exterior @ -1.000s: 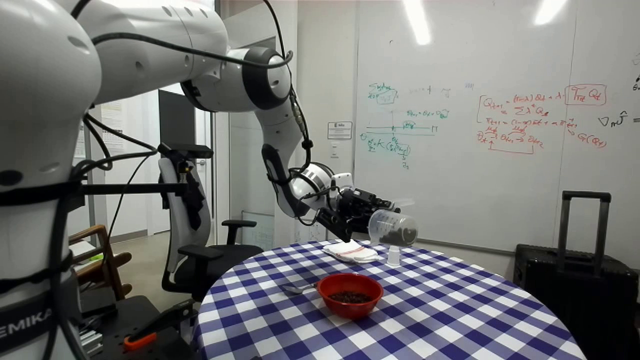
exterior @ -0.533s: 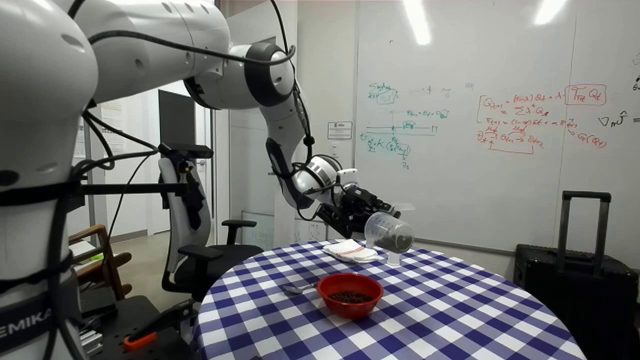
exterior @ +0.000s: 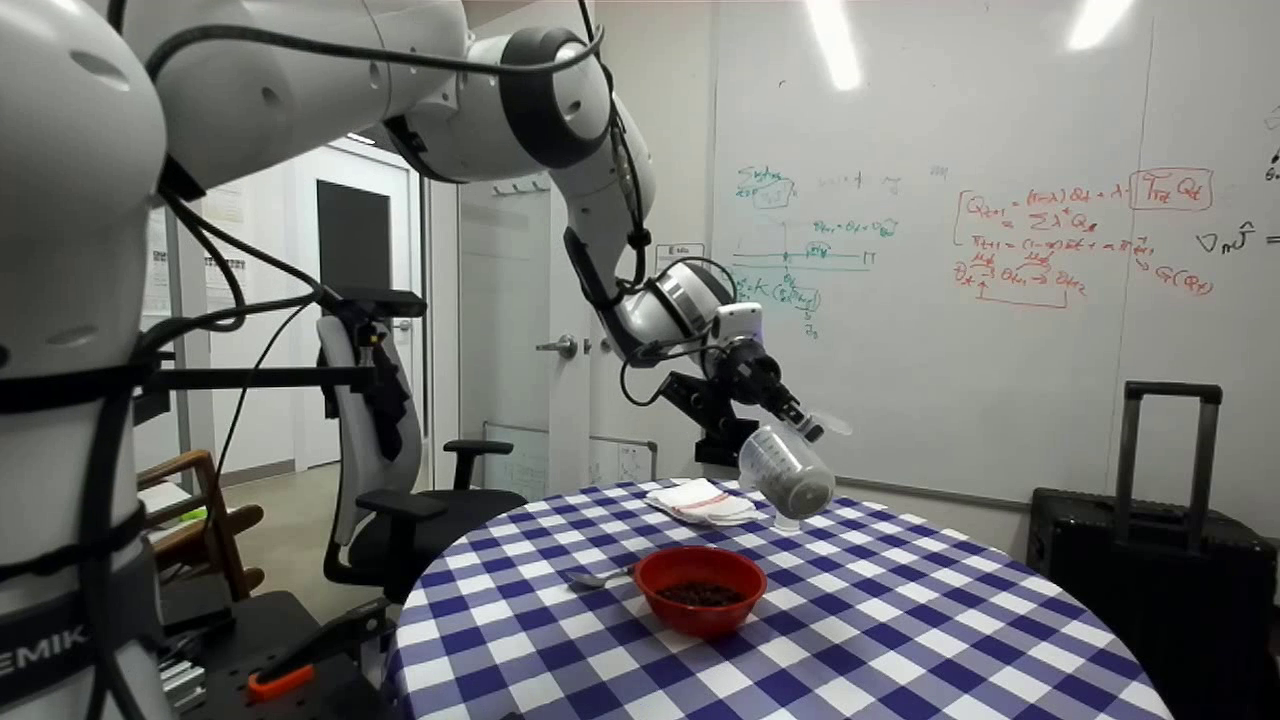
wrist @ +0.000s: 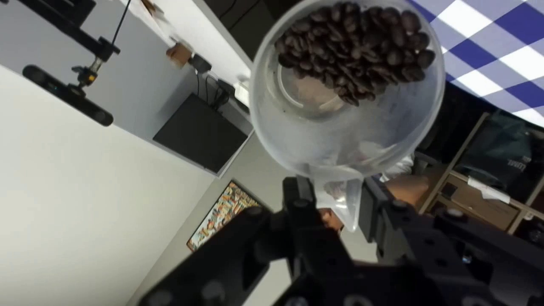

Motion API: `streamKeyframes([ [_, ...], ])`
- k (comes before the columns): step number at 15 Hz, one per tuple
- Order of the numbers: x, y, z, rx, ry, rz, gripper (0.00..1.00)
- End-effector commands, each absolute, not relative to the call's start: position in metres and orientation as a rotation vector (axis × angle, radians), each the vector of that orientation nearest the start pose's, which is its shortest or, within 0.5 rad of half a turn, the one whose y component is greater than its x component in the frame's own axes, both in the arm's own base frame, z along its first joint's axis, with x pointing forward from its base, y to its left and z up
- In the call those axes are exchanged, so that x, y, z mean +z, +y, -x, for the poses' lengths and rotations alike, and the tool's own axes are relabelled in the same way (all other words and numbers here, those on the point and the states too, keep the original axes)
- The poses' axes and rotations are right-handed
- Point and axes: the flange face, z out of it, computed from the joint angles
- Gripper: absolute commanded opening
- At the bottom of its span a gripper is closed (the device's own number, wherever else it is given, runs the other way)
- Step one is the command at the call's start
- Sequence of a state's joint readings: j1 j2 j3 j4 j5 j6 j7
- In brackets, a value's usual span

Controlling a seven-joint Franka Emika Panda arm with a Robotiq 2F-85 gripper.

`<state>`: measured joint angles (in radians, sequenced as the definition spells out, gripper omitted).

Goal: Pick up the jar and pour some of its contents into the bowl

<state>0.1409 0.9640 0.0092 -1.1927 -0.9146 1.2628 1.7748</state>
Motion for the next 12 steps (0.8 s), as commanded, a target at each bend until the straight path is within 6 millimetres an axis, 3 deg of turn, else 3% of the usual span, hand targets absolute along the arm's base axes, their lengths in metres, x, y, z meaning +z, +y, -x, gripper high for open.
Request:
streamKeyframes([
  [1, 0.233, -0.030, -0.677, 0.267, -1.480, -1.491, 0.07],
  [5, 0.239, -0.070, -0.665, 0.201, -1.698, -1.581, 0.07],
  [12, 0.242, -0.134, -0.616, 0.164, -2.093, -1.678, 0.07],
])
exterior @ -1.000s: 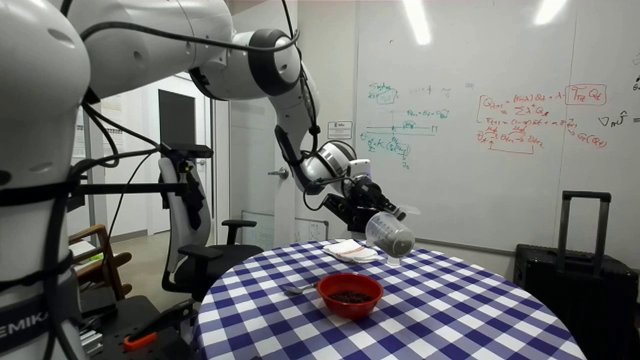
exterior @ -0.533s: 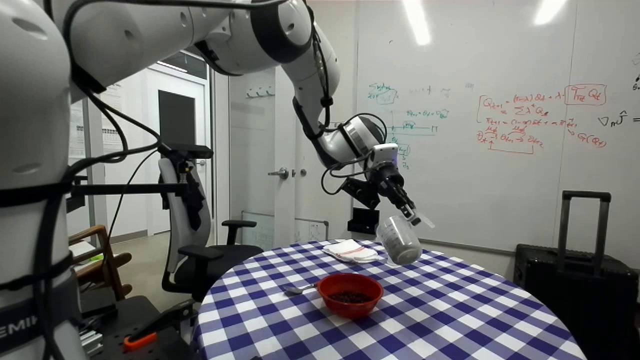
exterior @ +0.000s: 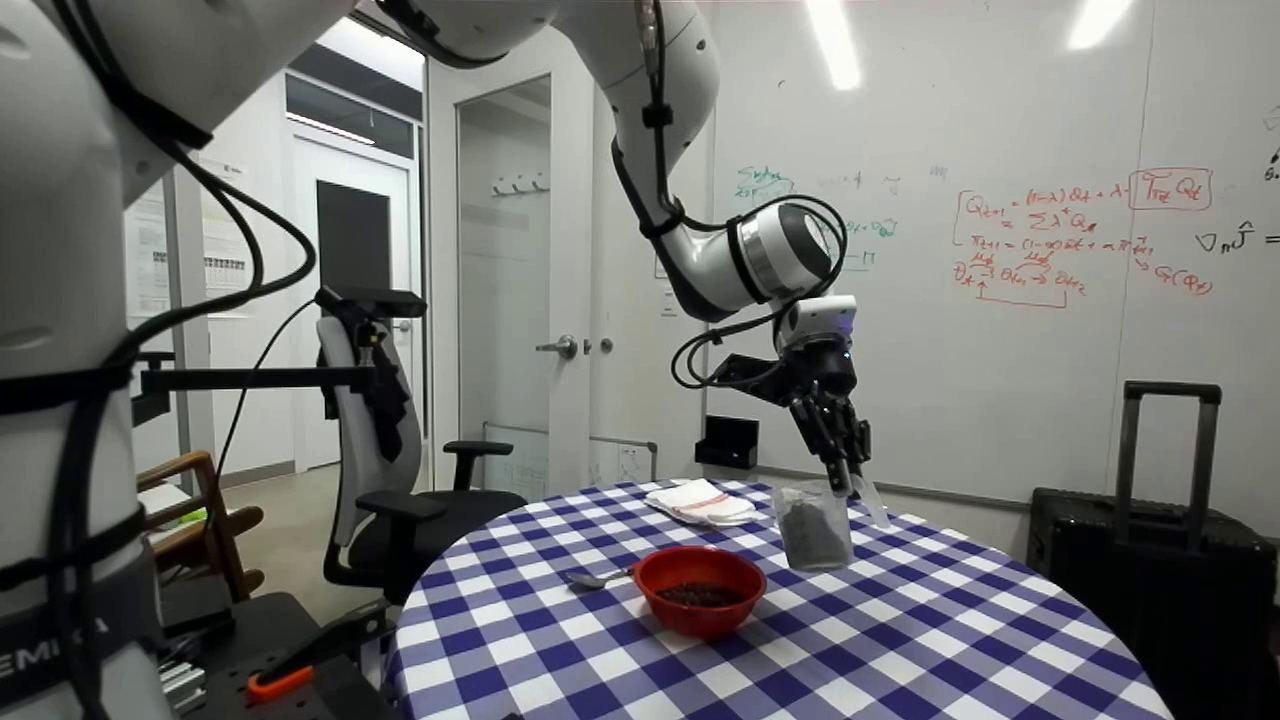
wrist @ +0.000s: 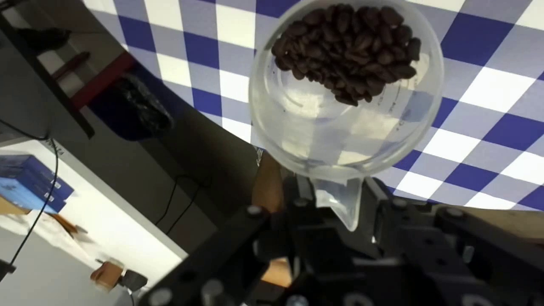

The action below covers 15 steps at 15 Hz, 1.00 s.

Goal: Pick up the jar and pour some of its contents into the bowl

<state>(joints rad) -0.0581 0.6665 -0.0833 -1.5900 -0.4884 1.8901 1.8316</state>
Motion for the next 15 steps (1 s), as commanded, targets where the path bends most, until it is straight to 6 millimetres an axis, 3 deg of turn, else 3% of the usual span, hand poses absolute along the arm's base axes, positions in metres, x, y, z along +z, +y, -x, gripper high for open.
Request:
streamKeyframes([
  [1, 0.242, -0.142, -0.608, 0.172, -2.147, -1.686, 0.07],
  [3, 0.238, -0.154, -0.589, 0.193, -2.258, -1.698, 0.07],
  [8, 0.204, -0.176, -0.535, 0.243, -2.542, -1.682, 0.07],
  [11, 0.184, -0.182, -0.507, 0.292, -2.724, -1.625, 0.07],
  [15, 0.165, -0.185, -0.473, 0.296, -2.832, -1.556, 0.07],
])
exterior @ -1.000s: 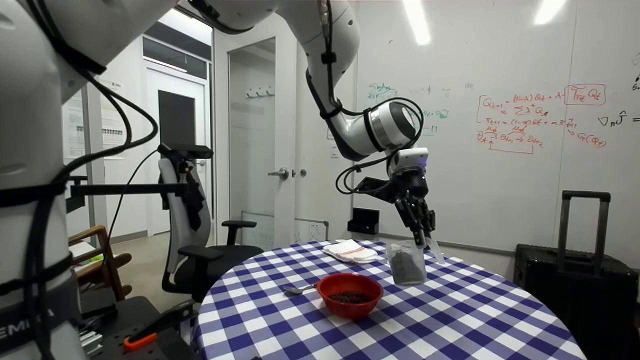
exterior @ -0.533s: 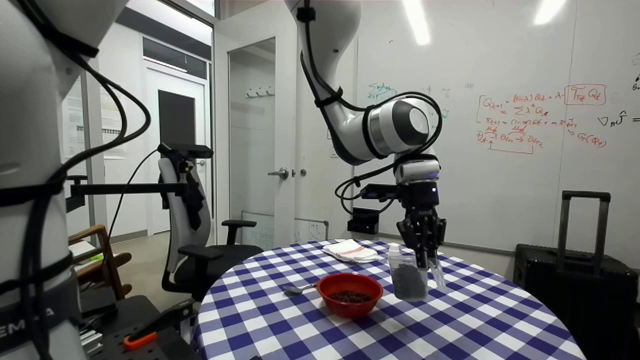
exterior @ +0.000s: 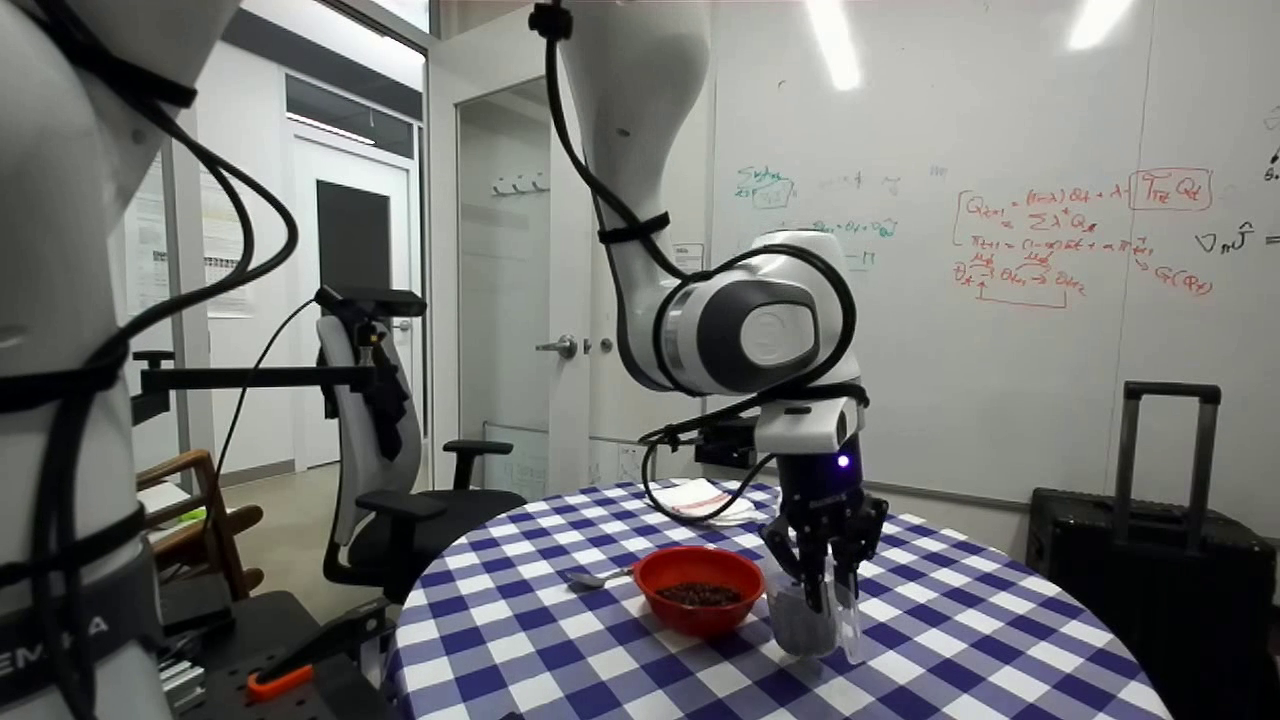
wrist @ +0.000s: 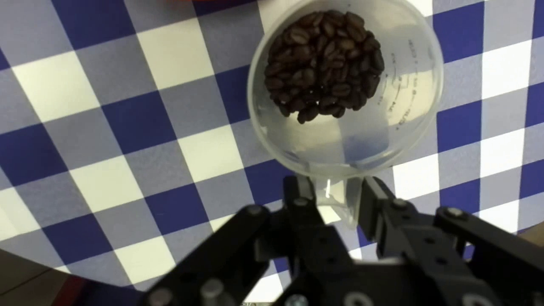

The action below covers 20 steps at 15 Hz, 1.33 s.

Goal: Pick up the jar and pour some of its contents into the bowl

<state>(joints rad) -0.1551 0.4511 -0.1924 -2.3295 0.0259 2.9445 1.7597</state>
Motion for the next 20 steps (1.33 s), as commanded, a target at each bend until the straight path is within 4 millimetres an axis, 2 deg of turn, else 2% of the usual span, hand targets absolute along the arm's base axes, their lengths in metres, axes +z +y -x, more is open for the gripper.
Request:
streamKeyframes([
  [1, 0.162, -0.186, -0.465, -0.263, 2.662, 1.442, 0.07],
  [4, 0.156, -0.187, -0.446, -0.178, 2.676, 1.425, 0.07],
  [10, 0.151, -0.195, -0.423, -0.086, 2.687, 1.412, 0.07],
  [20, 0.146, -0.204, -0.409, 0.039, 2.733, 1.465, 0.07],
])
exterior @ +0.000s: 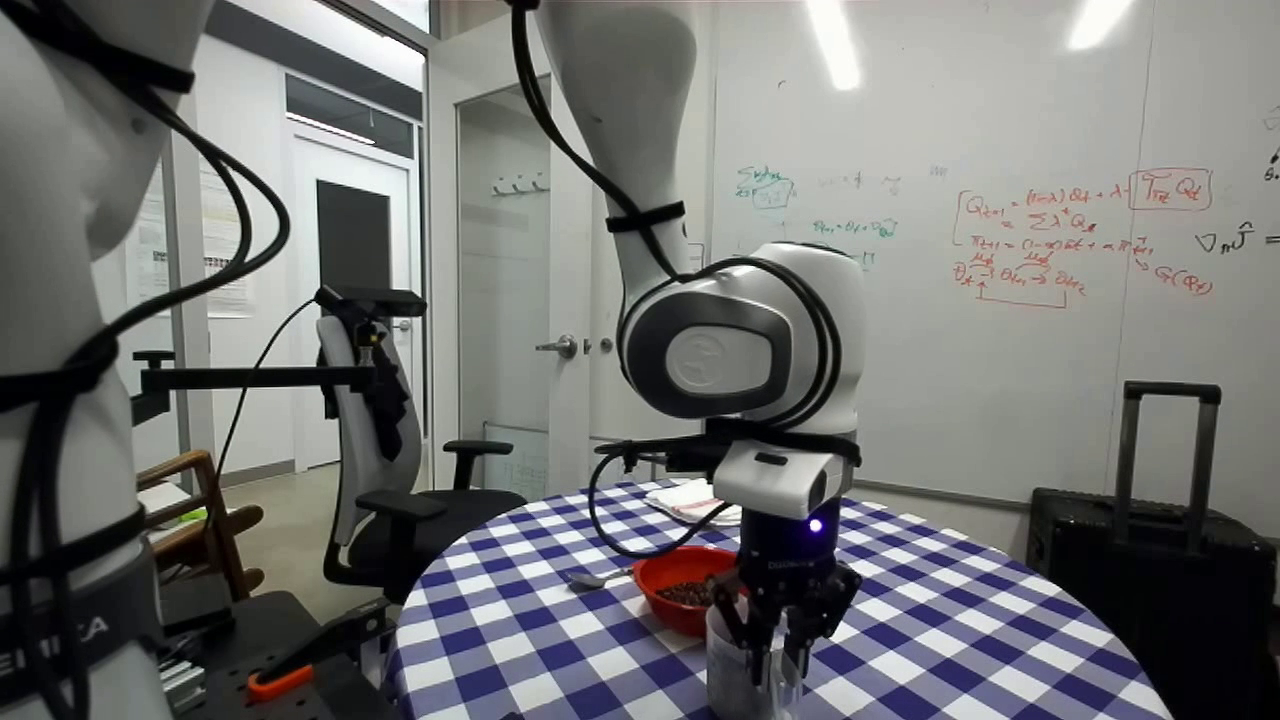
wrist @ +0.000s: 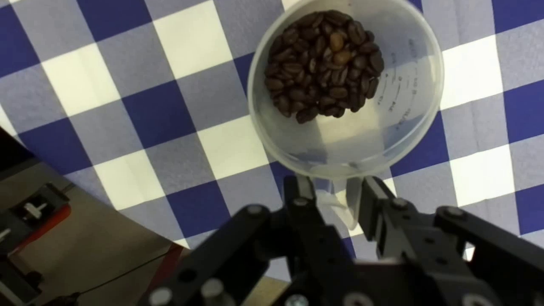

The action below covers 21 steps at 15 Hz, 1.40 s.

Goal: Pick up the jar and pour some of its contents into the bowl

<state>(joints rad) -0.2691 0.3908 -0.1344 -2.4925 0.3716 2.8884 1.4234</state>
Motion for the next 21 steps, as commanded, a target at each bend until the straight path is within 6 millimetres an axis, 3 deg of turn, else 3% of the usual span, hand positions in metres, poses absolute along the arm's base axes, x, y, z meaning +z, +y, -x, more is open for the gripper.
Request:
streamKeyframes([
  [1, 0.146, -0.204, -0.409, 0.046, 2.736, 1.466, 0.38],
  [2, 0.146, -0.203, -0.409, 0.050, 2.737, 1.470, 0.54],
  [8, 0.151, -0.201, -0.409, 0.041, 2.730, 1.489, 0.96],
  [9, 0.155, -0.201, -0.408, 0.031, 2.721, 1.496, 0.99],
  [15, 0.207, -0.204, -0.391, -0.048, 2.599, 1.650, 1.00],
  [18, 0.247, -0.191, -0.386, -0.116, 2.418, 1.848, 1.00],
  [21, 0.292, -0.167, -0.390, -0.178, 2.263, 2.030, 1.00],
])
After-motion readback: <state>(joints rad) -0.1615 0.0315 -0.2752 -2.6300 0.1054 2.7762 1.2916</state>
